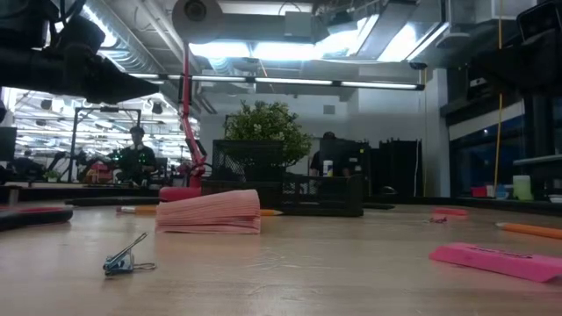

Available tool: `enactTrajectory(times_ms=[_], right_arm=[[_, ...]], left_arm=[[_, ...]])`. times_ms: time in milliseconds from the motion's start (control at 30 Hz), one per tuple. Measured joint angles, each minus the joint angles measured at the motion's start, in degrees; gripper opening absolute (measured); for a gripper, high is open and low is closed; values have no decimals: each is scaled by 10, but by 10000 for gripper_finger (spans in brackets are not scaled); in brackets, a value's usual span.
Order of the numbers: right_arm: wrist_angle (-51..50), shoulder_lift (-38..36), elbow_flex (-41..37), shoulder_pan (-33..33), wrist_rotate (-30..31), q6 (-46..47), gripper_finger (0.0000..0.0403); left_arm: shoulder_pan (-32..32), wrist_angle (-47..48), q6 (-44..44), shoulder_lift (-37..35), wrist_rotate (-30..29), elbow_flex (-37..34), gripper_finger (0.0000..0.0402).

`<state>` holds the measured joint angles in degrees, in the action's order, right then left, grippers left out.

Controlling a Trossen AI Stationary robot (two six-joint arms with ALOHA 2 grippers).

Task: Pick and place office supplies into organizer
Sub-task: Put the black pen into the black desk organizer

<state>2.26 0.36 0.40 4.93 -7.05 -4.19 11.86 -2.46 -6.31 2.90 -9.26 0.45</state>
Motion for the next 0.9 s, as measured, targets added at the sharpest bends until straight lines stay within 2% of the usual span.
enactTrajectory(times_ms=[133,467,600,767,900], right_arm=[[0,0,0,0,1,41,30],[0,0,0,0,6,41,30],[10,0,0,0,8,54,30],[33,0,3,0,71,84,30],[-1,9,27,0,74,47,30]], left_arm=[[0,0,34,10,0,0,3],[0,4,131,105,35,16,3],[-2,21,132,146,44,67,3],[-2,153,144,212,14,163,3],[-2,224,137,263,10,230,3]])
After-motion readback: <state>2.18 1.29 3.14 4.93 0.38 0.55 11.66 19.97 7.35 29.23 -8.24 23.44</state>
